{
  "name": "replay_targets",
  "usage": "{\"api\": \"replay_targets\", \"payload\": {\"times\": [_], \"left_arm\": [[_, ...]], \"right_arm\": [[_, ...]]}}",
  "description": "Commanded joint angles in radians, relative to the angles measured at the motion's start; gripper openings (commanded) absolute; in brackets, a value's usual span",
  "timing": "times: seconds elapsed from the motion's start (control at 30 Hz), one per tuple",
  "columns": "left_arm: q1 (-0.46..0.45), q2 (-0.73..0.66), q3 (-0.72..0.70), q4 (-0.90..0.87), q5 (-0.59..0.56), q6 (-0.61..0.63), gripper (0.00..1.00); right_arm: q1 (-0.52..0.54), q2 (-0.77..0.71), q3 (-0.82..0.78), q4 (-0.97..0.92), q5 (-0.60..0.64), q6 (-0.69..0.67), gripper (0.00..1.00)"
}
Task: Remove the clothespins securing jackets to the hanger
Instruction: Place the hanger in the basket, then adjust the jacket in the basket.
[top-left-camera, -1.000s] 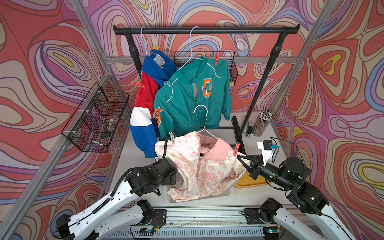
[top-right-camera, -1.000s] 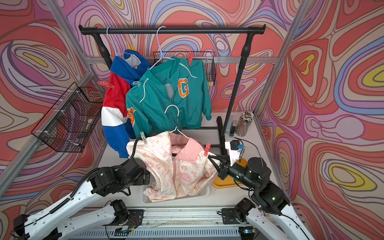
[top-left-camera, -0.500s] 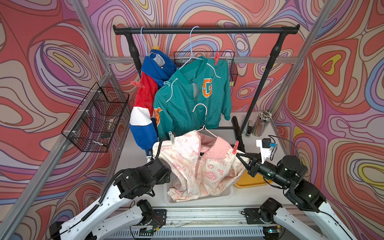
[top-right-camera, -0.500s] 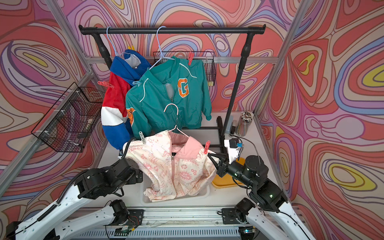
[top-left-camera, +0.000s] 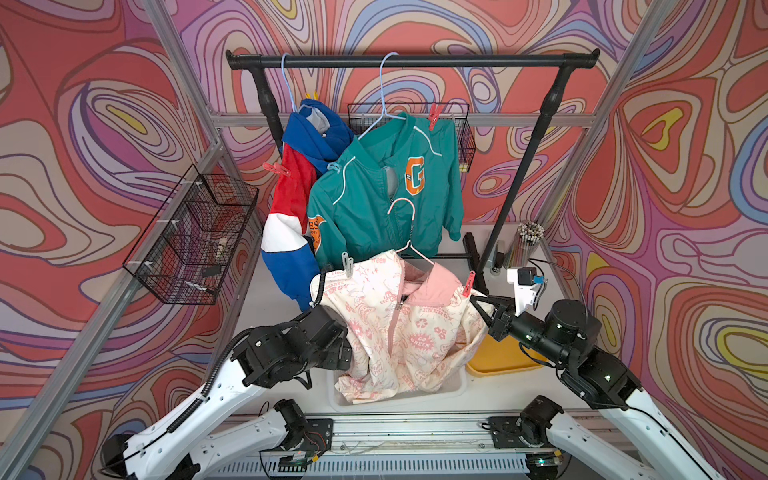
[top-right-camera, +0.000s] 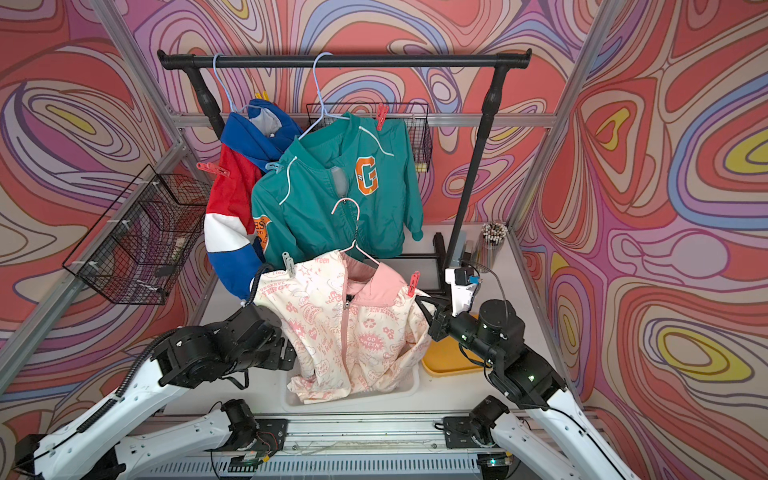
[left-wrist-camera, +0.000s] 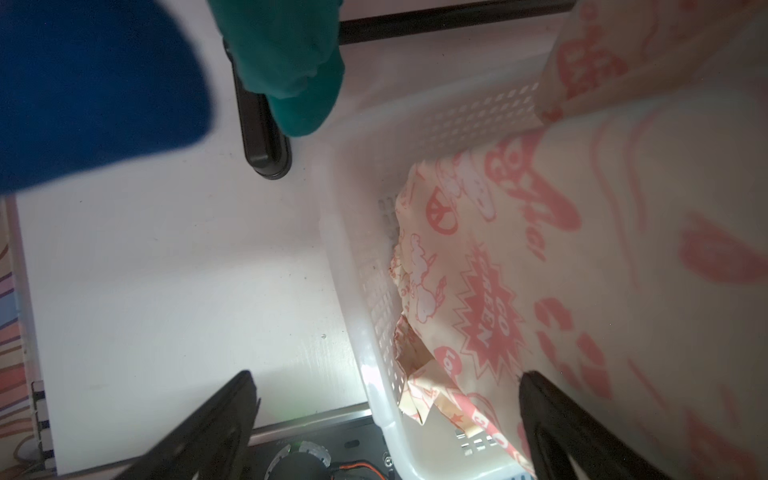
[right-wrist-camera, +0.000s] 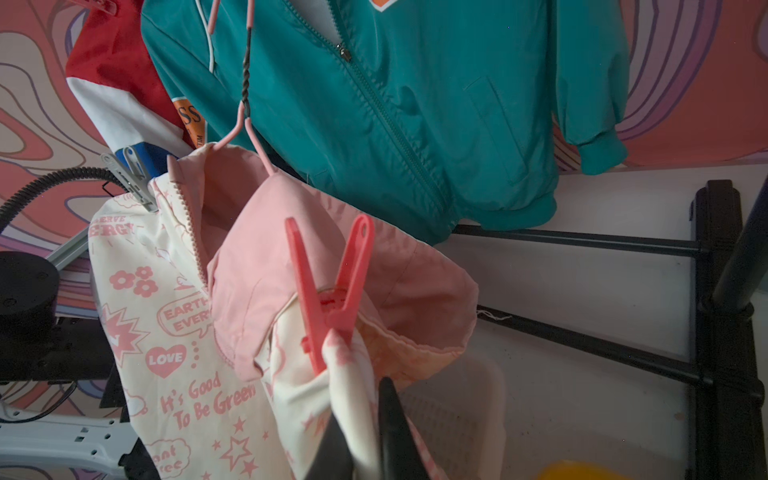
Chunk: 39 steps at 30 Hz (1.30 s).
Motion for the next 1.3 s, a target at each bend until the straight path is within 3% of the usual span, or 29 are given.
{"api": "replay_targets", "payload": {"times": [0.0,0.17,0.3,0.43,0.6,0.9,1.03,1.27], "left_arm": [[-0.011,-0.008,0.002,0.087,-0.012,0.121,1.0],[-0.01,-0.023,0.009,0.072,0.036,0.138,1.0],[-0.005,-0.063,0.023,0.107,0.188,0.133,1.0],[-0.006,-0.03,0.093,-0.026,-0.014,0.08,1.0],[-0.005,-0.05,0.092,-0.015,0.047,0.097,1.0],[-0.003,-0.073,0.11,-0.129,-0.139,-0.056,1.0],[-0.003,-0.131,0.07,-0.05,-0.02,-0.01,1.0],[-0.003,-0.077,-0.022,0.071,0.107,0.0,0.98]], "right_arm": [[-0.014,0.049,0.019,-0.031,0.2,-0.018,0.0],[-0.031,0.107,0.029,-0.019,0.244,-0.011,0.0],[-0.065,0.134,0.031,0.015,0.228,-0.005,0.0],[-0.116,0.166,0.039,0.025,0.201,0.0,0.0],[-0.201,0.19,0.035,0.059,0.133,0.016,0.0],[-0.226,0.252,0.049,0.096,0.085,0.015,0.0],[-0.227,0.25,0.051,0.109,0.031,-0.018,0.0],[-0.226,0.18,0.06,0.085,-0.112,-0.059,0.0]]}}
